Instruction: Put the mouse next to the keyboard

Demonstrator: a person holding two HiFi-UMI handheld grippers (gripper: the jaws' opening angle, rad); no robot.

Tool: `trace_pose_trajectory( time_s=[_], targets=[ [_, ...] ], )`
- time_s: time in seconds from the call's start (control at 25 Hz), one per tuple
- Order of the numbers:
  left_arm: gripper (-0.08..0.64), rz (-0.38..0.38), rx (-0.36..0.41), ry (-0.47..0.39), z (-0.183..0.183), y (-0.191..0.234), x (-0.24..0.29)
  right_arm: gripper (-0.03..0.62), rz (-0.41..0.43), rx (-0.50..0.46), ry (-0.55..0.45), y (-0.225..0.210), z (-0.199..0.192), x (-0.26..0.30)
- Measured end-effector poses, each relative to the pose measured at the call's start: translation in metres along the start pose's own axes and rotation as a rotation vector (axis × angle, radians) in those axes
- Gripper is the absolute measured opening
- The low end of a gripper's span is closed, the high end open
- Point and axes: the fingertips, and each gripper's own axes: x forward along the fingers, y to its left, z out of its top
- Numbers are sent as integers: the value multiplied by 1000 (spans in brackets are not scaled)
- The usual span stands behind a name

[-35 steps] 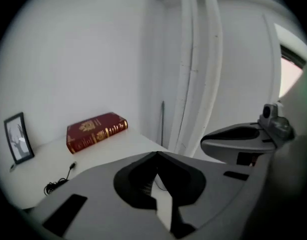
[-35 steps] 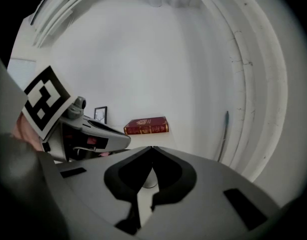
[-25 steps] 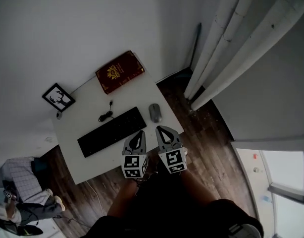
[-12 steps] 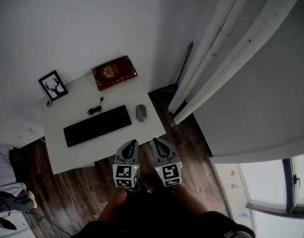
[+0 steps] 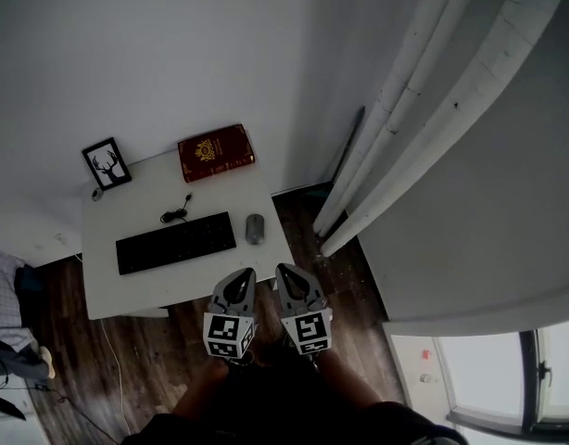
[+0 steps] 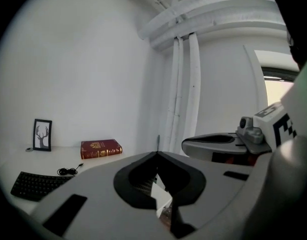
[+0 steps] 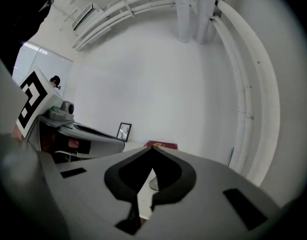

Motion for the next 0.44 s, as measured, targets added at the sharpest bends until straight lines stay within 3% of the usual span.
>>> trace_pose_trajectory(
  time_s=[0.44],
  targets=[
    [3,3,3,-33,12,-1,-3,20,33,-56,-25,12,14,5]
  ],
)
